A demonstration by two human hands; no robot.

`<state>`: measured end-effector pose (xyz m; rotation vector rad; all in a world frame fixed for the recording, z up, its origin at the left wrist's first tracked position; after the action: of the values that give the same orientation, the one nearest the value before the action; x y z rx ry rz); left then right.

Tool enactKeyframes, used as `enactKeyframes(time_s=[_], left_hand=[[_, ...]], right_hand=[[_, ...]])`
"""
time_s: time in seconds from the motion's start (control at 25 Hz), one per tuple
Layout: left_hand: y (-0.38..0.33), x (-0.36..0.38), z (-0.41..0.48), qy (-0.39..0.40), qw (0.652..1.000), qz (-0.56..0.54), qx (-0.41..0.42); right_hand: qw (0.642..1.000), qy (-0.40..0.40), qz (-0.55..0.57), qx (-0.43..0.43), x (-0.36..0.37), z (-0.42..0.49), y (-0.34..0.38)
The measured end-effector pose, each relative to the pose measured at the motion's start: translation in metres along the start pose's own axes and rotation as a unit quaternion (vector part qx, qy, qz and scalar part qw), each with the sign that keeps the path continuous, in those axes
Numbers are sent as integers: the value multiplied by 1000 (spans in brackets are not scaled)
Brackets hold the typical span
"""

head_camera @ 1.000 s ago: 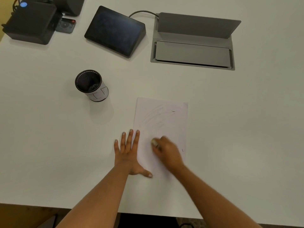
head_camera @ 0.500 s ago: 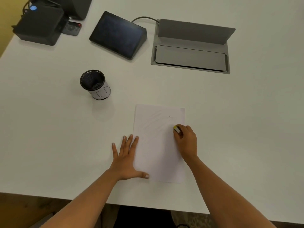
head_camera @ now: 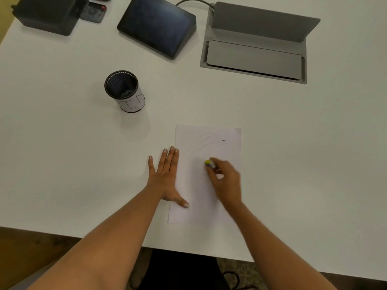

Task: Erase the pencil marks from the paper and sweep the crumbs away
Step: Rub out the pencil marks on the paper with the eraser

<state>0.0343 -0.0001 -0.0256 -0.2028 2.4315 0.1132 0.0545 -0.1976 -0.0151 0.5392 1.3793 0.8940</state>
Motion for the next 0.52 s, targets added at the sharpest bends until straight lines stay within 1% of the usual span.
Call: enactKeyframes(time_s=[0.08, 0.16, 0.2, 0.24, 0.28, 0.36, 0.4, 0.44, 0.48, 0.52], left_hand=[[-5, -2, 1, 13, 1000, 12, -20], [-7, -2, 2, 20, 999, 15, -38], [-7, -2, 3, 19, 999, 18, -40], [-7, -2, 3, 18, 999, 21, -39], [-5, -1, 3, 18, 999, 25, -35], [-3, -1, 4, 16, 999, 25, -26], [-3, -2, 4, 16, 999, 20, -24], [-2, -2, 3, 16, 999, 18, -22], [-3, -1, 2, 15, 1000, 18, -19], [-3, -1, 2, 14, 999, 21, -20]], right_hand=[[994, 88, -3, -57, 28, -25, 24], [977, 176, -25, -120, 46, -45, 36], [968, 202, -37, -145, 48, -47, 34], [966, 205, -49, -153, 44, -39, 27], [971, 188, -66, -130, 37, -21, 17], [989, 95, -107, -33, 9, 26, -11], [991, 45, -126, 4, -7, 44, -22], [991, 13, -133, 28, -14, 52, -28], [990, 3, -136, 37, -12, 49, -23], [992, 19, -125, 30, 0, 37, -12]])
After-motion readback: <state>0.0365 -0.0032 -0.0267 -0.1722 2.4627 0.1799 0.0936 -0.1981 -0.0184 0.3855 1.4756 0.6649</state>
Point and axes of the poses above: each hand's wrist, its own z-axis towards the middle knuckle, its own x-axis out of the palm, y = z × x, the point moved 3 cm from there along z, towards the middle knuckle, and after that the axes turned 13 degrees about -x, right-handed, at the moved point
